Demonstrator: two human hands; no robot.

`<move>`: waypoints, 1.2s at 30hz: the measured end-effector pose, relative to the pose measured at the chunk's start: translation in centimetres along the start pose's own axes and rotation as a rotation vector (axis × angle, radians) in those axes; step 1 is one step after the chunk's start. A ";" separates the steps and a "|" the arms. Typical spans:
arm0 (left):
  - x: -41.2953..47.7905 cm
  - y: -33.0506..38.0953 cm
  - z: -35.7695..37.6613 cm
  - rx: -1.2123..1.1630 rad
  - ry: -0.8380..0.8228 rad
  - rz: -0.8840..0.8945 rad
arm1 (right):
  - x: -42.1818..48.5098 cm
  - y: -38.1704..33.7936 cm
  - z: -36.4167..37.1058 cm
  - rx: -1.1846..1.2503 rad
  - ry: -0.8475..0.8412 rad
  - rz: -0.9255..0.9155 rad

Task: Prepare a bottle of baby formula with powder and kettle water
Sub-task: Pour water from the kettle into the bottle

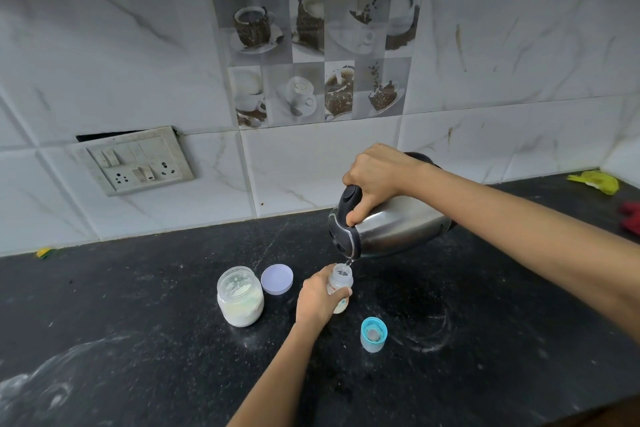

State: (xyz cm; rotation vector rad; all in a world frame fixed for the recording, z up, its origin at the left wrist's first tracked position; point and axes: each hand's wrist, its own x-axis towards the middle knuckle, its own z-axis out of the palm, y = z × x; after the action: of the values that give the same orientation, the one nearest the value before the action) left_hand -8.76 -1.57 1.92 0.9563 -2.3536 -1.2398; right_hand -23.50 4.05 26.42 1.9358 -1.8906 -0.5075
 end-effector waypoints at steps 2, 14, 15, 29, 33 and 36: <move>0.0 0.0 0.0 0.004 0.005 0.004 | 0.0 0.0 -0.1 0.003 0.004 -0.003; 0.0 0.1 0.1 0.022 0.007 -0.008 | 0.1 0.0 0.1 -0.003 0.014 -0.048; 0.0 0.1 0.1 0.021 0.006 -0.010 | 0.1 0.0 0.2 0.001 0.013 -0.048; -0.1 0.2 0.2 0.014 -0.001 -0.010 | 0.1 -0.2 0.1 0.001 0.032 -0.033; 0.0 0.3 0.1 0.017 0.000 -0.008 | 0.1 -0.2 0.0 0.003 0.019 -0.042; 0.1 0.4 0.1 0.017 0.005 -0.003 | 0.1 -0.2 0.1 0.003 0.016 -0.039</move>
State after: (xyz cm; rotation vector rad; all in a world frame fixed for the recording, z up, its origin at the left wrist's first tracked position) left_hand -9.02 -1.39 2.13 0.9667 -2.3633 -1.2195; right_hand -23.35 4.00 26.27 1.9760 -1.8486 -0.4992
